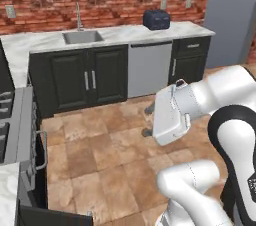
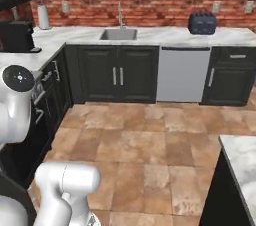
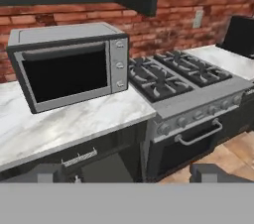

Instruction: There is a bowl on the dining counter. Grab a lemon wedge from the fridge and place it in the bowl. Then get the liquor bottle and glass cup from the cabinet and place them next to the bowl.

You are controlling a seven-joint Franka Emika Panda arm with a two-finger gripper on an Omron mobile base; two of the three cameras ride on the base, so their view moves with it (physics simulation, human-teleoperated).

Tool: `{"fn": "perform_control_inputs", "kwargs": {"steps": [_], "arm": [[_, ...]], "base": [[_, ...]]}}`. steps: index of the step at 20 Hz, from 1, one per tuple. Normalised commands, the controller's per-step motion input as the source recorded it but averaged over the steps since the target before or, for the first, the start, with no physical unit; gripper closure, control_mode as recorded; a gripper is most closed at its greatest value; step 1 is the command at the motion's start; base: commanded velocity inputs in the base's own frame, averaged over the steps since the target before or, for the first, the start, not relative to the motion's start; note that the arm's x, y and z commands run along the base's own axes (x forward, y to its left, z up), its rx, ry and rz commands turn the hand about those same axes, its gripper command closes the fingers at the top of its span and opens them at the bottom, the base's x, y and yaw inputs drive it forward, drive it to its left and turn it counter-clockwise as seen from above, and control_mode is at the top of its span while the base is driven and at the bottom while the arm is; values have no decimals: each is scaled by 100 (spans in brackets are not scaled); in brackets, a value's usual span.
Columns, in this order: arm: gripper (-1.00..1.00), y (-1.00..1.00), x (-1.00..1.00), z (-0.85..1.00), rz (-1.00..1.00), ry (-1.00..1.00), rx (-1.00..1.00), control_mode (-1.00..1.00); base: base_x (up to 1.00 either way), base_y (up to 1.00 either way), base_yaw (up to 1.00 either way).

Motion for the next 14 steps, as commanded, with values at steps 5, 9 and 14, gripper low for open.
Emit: {"fn": "perform_control_inputs", "kwargs": {"steps": [5,9,14], "arm": [[-100,0,0,0,0,0,0,100],[-100,0,0,0,0,0,0,100],[-100,0,0,0,0,0,0,100]], "base": [[-9,39,53],[-10,40,51],[-6,37,53]]}}
